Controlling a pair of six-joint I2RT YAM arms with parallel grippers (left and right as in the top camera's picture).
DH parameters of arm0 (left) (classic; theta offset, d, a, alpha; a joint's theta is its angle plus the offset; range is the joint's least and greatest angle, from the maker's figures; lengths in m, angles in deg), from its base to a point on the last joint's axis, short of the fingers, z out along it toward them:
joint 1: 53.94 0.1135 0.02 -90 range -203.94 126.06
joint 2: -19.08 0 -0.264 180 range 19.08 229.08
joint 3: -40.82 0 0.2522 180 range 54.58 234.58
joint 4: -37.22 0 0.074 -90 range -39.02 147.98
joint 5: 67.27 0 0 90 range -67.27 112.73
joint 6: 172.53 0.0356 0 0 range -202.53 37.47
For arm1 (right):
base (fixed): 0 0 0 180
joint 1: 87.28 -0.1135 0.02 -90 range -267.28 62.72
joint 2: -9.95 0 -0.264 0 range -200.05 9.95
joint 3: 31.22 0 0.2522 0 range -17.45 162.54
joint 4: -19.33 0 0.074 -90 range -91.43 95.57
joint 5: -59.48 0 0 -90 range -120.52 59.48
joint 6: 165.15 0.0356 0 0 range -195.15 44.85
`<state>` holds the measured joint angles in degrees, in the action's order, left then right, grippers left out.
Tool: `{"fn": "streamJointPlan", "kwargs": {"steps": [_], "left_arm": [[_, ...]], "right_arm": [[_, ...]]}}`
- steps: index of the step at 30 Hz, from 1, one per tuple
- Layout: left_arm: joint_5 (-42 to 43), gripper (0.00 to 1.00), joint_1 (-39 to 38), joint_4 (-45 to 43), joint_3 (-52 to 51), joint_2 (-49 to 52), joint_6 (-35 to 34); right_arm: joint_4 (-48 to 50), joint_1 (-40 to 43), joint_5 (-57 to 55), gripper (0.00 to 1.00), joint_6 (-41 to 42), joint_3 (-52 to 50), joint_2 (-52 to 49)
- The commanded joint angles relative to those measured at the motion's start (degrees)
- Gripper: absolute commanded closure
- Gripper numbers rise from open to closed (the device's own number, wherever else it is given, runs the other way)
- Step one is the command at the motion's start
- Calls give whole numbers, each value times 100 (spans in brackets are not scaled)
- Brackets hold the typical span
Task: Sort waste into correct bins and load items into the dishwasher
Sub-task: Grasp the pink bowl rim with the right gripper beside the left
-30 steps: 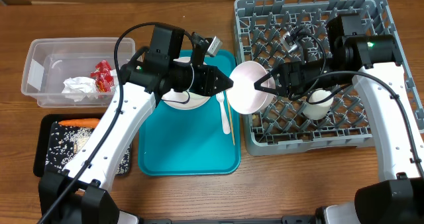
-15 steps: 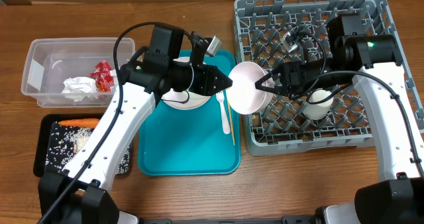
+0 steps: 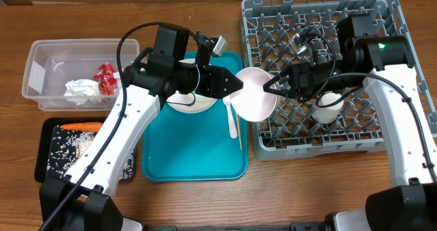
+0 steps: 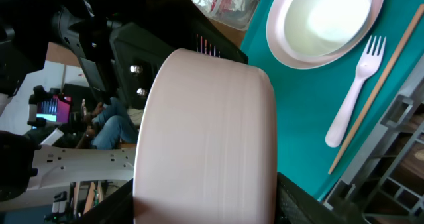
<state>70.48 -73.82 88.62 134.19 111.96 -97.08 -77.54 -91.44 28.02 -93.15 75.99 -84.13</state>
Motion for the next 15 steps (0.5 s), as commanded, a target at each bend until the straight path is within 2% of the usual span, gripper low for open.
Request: {"fn": "streamJointPlan", "kwargs": {"steps": [1,15], "left_arm": [[-28,53,-13,-22,166,26,17],[-9,48,4,-39,166,26,17]], "right_arm": [[37,-33,153,43,-13,-2,31],[79,-33,-151,44,-13,-2,31]]}}
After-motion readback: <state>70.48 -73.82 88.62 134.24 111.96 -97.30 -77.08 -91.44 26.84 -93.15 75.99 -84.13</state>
